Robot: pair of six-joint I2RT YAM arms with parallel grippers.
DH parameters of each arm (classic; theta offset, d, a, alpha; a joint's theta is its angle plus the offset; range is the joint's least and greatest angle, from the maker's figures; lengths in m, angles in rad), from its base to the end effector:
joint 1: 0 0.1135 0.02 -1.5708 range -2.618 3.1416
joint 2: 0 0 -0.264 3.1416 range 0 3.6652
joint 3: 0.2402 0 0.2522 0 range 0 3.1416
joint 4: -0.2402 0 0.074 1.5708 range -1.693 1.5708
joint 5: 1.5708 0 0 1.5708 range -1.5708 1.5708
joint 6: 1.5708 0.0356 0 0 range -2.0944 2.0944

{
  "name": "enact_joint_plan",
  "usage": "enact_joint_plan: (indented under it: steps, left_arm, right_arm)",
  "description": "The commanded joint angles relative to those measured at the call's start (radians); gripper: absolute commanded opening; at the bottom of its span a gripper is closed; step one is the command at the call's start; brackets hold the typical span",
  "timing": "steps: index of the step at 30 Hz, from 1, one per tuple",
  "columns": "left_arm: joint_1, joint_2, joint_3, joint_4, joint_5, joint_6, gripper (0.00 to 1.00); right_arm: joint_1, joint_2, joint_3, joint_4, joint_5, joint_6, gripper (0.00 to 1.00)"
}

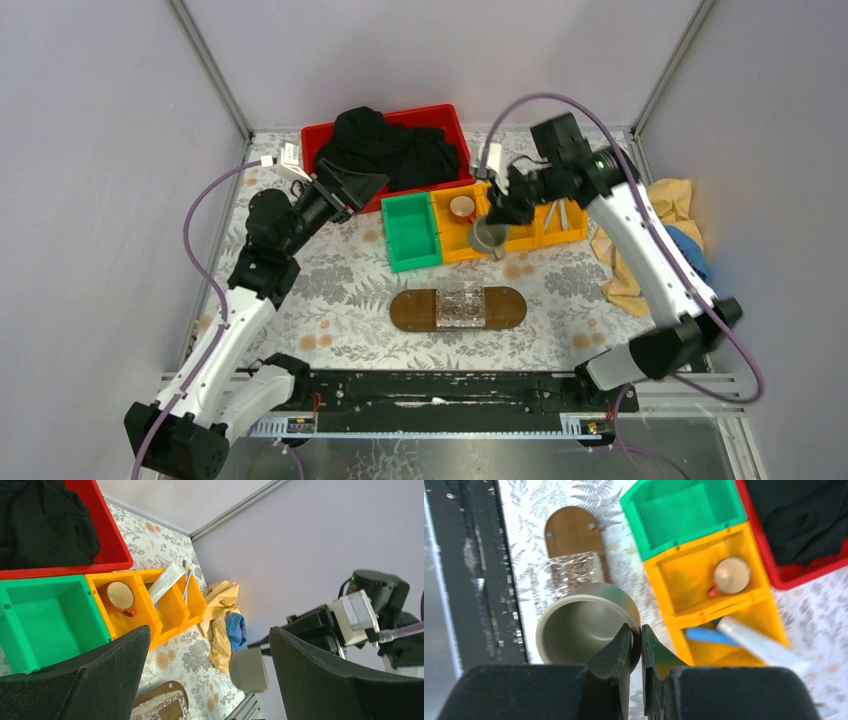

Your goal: Prepare toiletry sets of a toothbrush and toothpaste on the tray

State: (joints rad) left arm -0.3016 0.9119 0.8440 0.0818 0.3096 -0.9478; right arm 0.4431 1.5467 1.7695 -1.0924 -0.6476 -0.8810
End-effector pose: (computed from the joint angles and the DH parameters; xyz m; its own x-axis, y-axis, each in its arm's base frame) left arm 0.2018 -0.0741 0.3670 -0.4583 -0.6675 -0.5869 0.3456 0.4745 -0.8096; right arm 0.2666 0.1503 0.4118 0.0957 -0.6355 -0.7661 -0.9738 0.0997 -0.2043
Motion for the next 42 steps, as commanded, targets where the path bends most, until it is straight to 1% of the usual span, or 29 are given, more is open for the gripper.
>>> enact_joint_plan:
  steps: [1,3,5,9,15,19,21,24,29,31,34,36,39,42]
  left_arm:
    - [-0.005,0.007,0.010,0.110,0.052,0.007,0.96]
    - [-0.005,0.003,-0.006,0.116,0.060,0.018,0.96]
    - [-0.004,0.000,-0.025,0.127,0.077,0.039,0.96]
    - [-0.005,0.010,-0.082,0.176,0.116,0.101,0.97]
    - [-0.006,-0.006,-0.152,0.152,0.190,0.168,0.96]
    - [-0.006,-0.060,-0.204,0.104,0.225,0.226,0.96]
    - [-0.005,-0.096,-0.231,0.097,0.239,0.244,0.97]
    - [-0.005,-0.153,-0.268,0.079,0.262,0.254,0.97]
    - [-0.006,-0.223,-0.294,0.041,0.296,0.241,0.97]
    - [-0.005,-0.249,-0.273,-0.013,0.283,0.280,0.97]
    - [-0.005,-0.275,-0.221,-0.140,0.220,0.394,0.97]
    - [-0.005,-0.280,-0.202,-0.194,0.194,0.446,0.97]
    - [-0.005,-0.268,-0.205,-0.206,0.194,0.477,0.97]
    - [-0.006,-0.253,-0.215,-0.211,0.206,0.486,0.97]
  right_arm:
    - [-0.007,-0.187,-0.225,0.160,0.077,0.255,0.00]
    - [-0.008,-0.265,-0.330,0.233,0.131,0.308,0.00]
    - [-0.008,-0.320,-0.400,0.276,0.166,0.338,0.00]
    - [-0.009,-0.388,-0.491,0.290,0.235,0.382,0.00]
    - [-0.028,-0.488,-0.686,0.332,0.195,0.359,0.00]
    - [-0.027,-0.557,-0.816,0.411,0.239,0.373,0.00]
    - [-0.027,-0.583,-0.847,0.446,0.254,0.395,0.00]
    - [-0.042,-0.603,-0.886,0.459,0.248,0.377,0.00]
    - [-0.044,-0.603,-0.936,0.483,0.251,0.378,0.00]
    - [-0.044,-0.615,-0.954,0.512,0.265,0.390,0.00]
    - [-0.044,-0.622,-0.969,0.542,0.277,0.403,0.00]
    - [-0.044,-0.625,-0.980,0.553,0.288,0.398,0.00]
    - [-0.045,-0.641,-1.011,0.575,0.277,0.384,0.00]
    - [-0.045,-0.656,-1.028,0.564,0.254,0.353,0.00]
